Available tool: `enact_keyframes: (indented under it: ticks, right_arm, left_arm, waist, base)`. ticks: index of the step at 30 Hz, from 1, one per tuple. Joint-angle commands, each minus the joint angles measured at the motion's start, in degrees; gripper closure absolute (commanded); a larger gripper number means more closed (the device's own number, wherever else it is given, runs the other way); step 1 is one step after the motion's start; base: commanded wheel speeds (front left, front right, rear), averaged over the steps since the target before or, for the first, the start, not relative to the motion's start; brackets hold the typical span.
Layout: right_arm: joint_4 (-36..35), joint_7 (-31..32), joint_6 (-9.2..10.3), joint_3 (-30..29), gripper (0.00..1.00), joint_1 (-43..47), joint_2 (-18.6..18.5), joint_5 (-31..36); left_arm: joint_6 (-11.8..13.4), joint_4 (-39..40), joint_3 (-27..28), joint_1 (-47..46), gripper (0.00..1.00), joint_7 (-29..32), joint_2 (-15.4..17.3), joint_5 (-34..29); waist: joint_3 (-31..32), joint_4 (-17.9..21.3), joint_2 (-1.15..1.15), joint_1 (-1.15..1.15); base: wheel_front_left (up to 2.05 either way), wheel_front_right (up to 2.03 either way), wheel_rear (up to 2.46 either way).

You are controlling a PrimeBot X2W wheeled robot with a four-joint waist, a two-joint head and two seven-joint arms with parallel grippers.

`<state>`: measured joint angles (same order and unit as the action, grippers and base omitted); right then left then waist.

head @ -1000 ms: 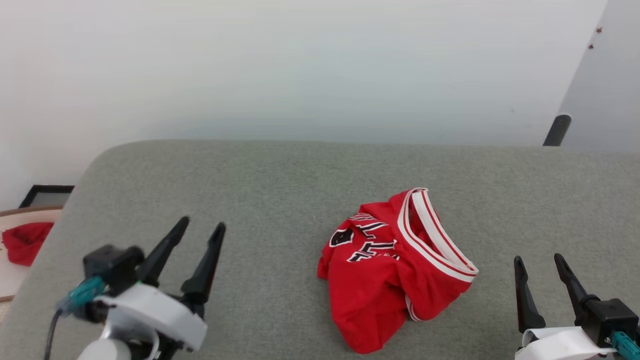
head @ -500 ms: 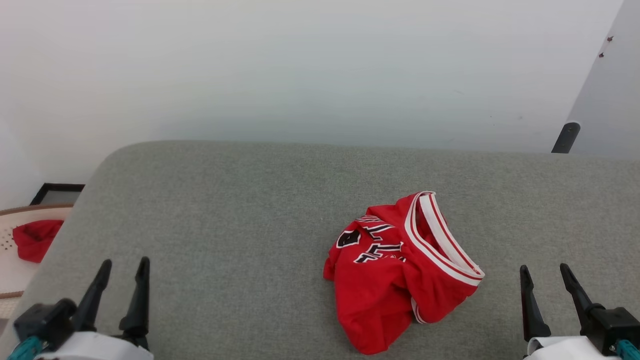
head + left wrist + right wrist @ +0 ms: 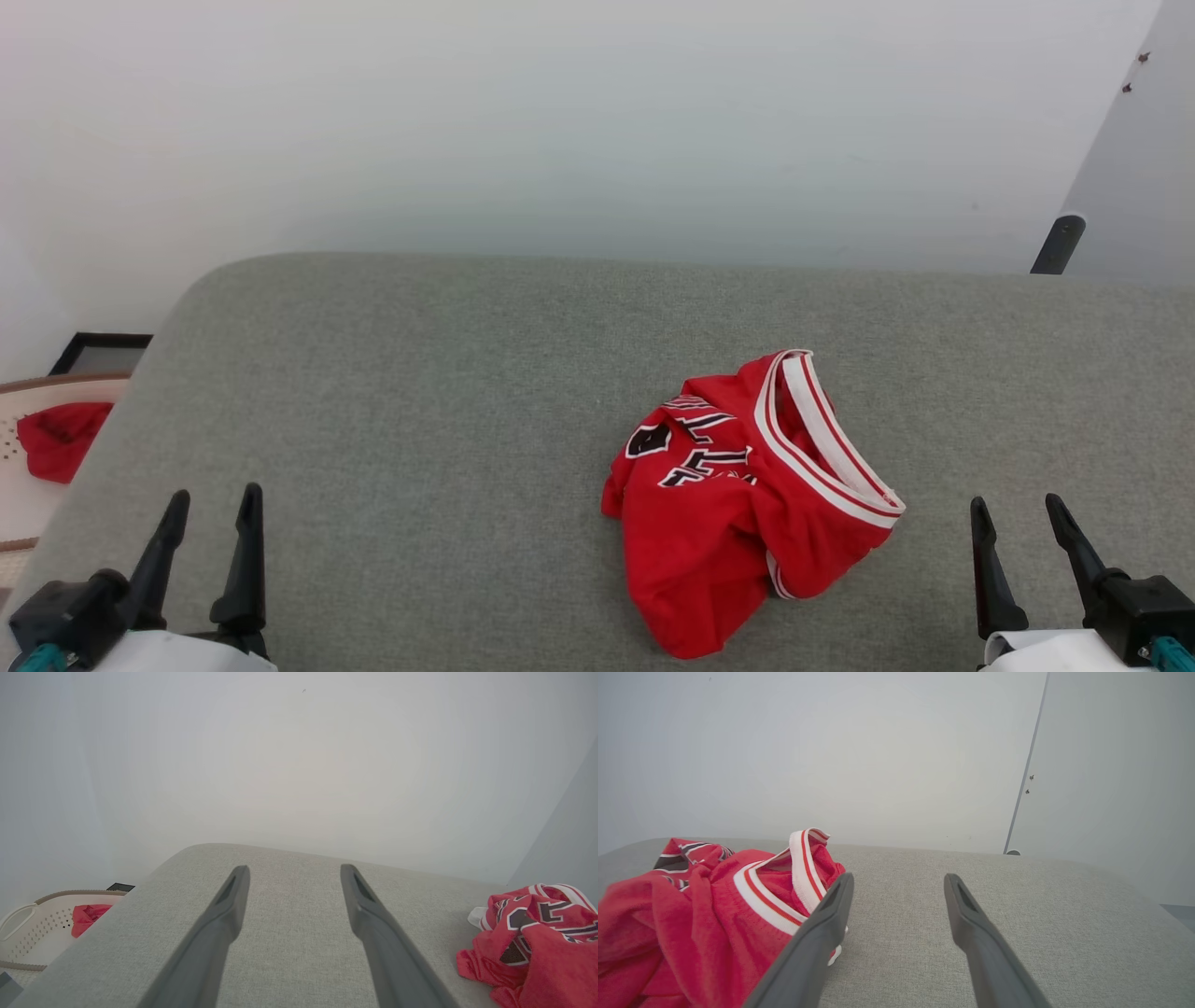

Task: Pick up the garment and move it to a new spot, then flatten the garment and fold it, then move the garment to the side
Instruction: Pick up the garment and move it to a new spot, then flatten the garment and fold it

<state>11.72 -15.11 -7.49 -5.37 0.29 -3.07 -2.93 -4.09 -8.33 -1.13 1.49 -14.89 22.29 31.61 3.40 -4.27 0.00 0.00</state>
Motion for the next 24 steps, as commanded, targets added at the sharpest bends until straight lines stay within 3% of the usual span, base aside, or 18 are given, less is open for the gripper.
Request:
enact_keyframes:
  ticks: [1,13,20,24]
  right_arm:
    - [0.0,-0.1,0.0,0.1,0.0,0.2,0.1,-0.2]
    - [0.8,-0.1,0.0,1.2,0.0,-0.5,-0.1,-1.0]
    - [1.0,-0.1,0.0,2.7,0.0,-1.8,-0.4,-1.3]
    - [0.7,-0.1,0.0,3.1,0.0,-2.4,-0.4,-1.7]
  left_arm:
    - [0.0,0.2,0.3,0.3,0.0,-0.2,-0.2,-0.6]
    - [-0.2,1.7,-1.4,-1.4,0.0,1.3,-0.3,-1.7]
    - [-0.8,6.0,-3.7,-4.4,0.0,7.8,0.8,-0.3]
    - [-1.0,8.8,-5.6,-6.6,0.0,14.9,1.0,2.2]
  waist:
    - [-0.2,0.1,0.0,0.0]
    - [-1.1,-0.4,0.0,0.0]
    - [-2.6,0.8,0.0,0.0]
    - [-3.8,2.1,0.0,0.0]
  base:
    - [0.0,0.0,0.0]
    - [0.0,0.0,0.0]
    - [0.0,0.0,0.0]
    - [0.0,0.0,0.0]
